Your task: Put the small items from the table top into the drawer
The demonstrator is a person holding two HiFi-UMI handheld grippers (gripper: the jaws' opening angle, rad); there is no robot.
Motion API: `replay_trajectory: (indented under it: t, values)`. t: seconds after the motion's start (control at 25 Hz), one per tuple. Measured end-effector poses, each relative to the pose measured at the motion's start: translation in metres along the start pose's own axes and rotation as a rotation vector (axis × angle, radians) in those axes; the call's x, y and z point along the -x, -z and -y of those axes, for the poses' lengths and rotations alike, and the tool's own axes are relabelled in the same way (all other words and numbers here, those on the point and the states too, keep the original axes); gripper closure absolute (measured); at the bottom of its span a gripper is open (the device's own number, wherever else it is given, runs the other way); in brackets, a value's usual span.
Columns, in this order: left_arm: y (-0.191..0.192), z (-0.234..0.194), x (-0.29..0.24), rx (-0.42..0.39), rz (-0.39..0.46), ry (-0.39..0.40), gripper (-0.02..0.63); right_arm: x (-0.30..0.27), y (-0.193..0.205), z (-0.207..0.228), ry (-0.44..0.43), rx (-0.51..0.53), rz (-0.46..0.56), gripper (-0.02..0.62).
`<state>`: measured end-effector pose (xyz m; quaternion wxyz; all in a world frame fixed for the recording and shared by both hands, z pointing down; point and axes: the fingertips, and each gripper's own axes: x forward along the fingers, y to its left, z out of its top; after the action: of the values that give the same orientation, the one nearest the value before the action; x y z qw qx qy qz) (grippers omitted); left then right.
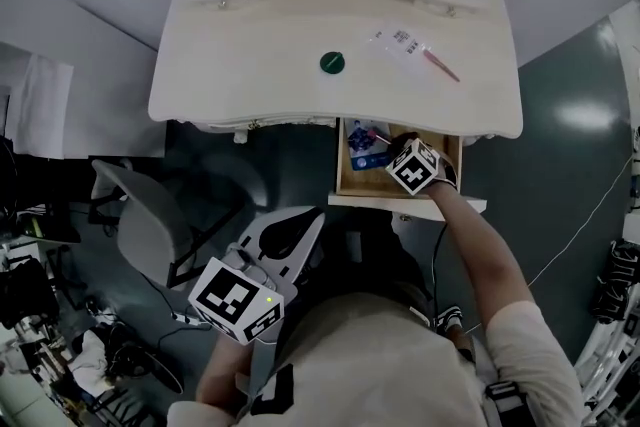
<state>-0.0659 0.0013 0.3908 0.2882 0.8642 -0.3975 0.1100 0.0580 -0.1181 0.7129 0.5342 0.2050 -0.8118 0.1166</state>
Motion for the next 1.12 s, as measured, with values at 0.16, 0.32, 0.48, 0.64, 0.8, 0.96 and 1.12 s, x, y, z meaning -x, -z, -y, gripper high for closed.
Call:
replay_trajectory:
  t: [0.16,0.32,0.48,0.64,0.8,0.96,1.12]
  values:
    - [0.001,-0.003,0.005,0.002,0.008,-0.012,0.549,-0.004,0.002,0.005,0.053,0.042,-0.002,0.534]
    - [0.001,-0.003,0.01,0.005,0.021,-0.004,0.549,0.003,-0.002,0.005,0.062,0.038,0.016,0.514]
    - [-0.002,-0.001,0.016,0.001,0.037,0.008,0.549,0.018,-0.008,0.002,0.077,0.041,0.044,0.486]
    - [-0.004,0.005,0.02,-0.013,0.058,0.024,0.549,0.037,-0.012,0.001,0.12,0.031,0.084,0.486]
    - [-0.007,0.011,0.028,-0.03,0.084,0.04,0.549,0.064,-0.021,0.001,0.163,0.007,0.15,0.486]
    - [-0.009,0.019,0.038,-0.047,0.107,0.055,0.549,0.089,-0.025,-0.002,0.193,-0.006,0.192,0.497]
    - [-0.01,0.025,0.051,-0.062,0.135,0.067,0.549,0.106,-0.028,-0.007,0.221,0.003,0.207,0.497]
